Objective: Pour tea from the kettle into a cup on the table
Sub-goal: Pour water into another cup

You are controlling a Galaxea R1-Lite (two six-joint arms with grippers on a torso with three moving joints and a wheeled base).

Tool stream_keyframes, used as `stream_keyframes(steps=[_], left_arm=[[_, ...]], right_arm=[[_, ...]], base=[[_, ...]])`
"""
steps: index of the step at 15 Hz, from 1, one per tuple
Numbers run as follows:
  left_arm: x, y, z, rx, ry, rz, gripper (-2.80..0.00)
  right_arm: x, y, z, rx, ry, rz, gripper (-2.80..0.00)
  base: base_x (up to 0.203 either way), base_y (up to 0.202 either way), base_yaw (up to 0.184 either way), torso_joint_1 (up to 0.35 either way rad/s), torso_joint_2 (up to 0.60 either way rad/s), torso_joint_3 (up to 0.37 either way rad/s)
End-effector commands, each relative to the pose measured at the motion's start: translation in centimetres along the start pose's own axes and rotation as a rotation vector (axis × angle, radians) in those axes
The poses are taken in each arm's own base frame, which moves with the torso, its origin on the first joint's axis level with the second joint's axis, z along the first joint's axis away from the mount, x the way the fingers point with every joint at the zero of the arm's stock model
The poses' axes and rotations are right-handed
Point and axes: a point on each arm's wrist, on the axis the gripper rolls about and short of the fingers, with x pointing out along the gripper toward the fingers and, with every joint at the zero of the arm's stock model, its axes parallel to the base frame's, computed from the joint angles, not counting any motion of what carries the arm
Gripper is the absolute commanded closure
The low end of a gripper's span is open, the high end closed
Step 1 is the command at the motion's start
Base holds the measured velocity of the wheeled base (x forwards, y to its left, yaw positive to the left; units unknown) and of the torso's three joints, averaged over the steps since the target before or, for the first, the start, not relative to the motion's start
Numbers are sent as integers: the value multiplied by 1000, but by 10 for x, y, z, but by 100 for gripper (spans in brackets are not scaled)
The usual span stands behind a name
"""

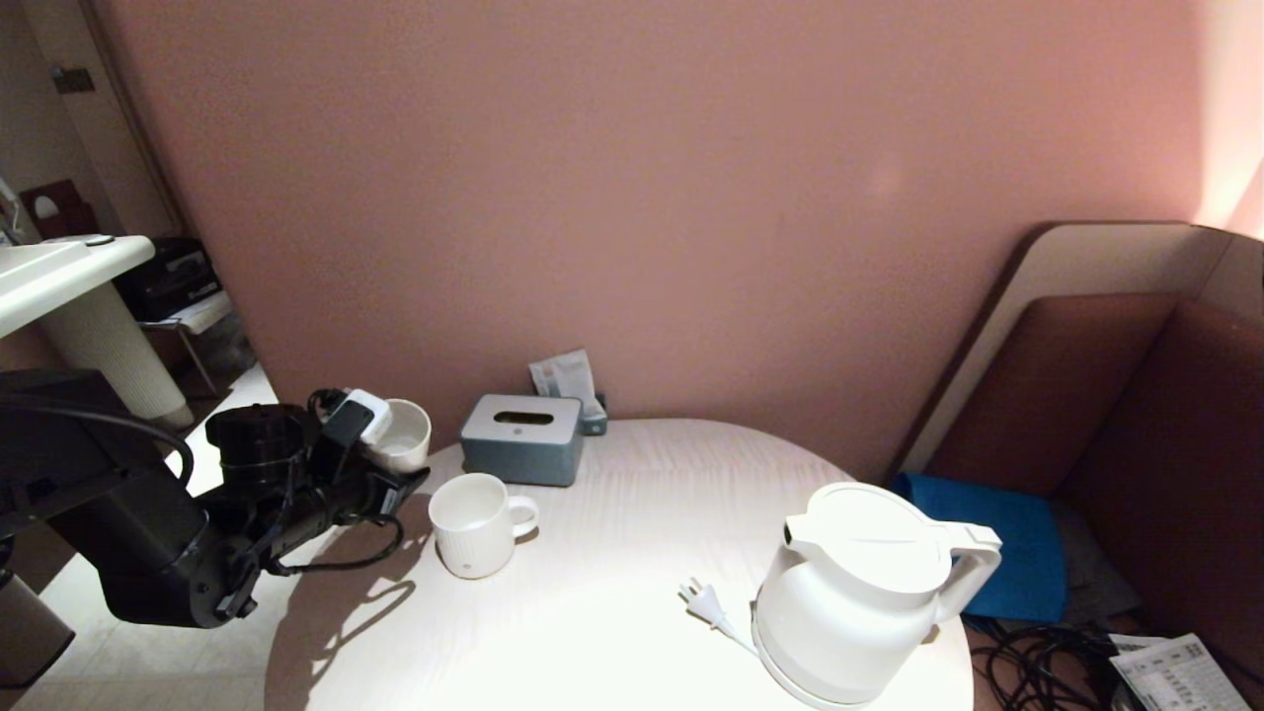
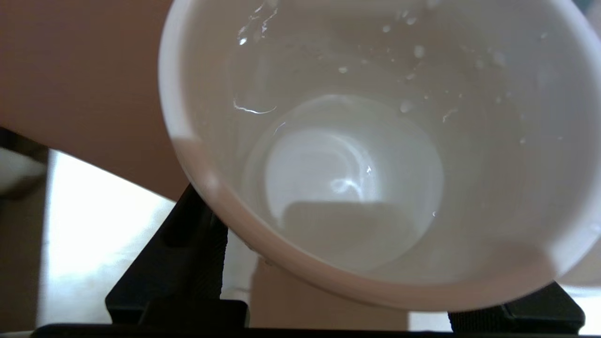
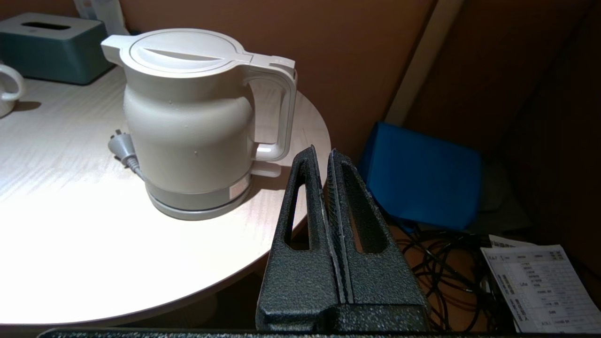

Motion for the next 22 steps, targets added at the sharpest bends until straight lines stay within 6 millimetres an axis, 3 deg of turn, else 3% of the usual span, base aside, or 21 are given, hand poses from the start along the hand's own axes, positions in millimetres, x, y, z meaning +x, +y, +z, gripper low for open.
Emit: stream_keyframes(steps=[1, 11, 19, 22], left_arm=[[0, 1, 4, 34, -16, 11, 0], [8, 4, 3, 172, 10, 77, 0], [22, -5, -18, 210, 85, 82, 0], [24, -3, -15, 232, 84, 107, 0]], right_arm=[[0, 0, 0, -1, 0, 1, 0], [0, 0, 0, -1, 1, 1, 0], [0, 0, 0, -1, 2, 1, 0], [0, 0, 0, -1, 1, 1, 0]], base=[[0, 0, 0, 0, 0, 0], [0, 0, 0, 0, 0, 0], [0, 0, 0, 0, 0, 0], [0, 0, 0, 0, 0, 0]])
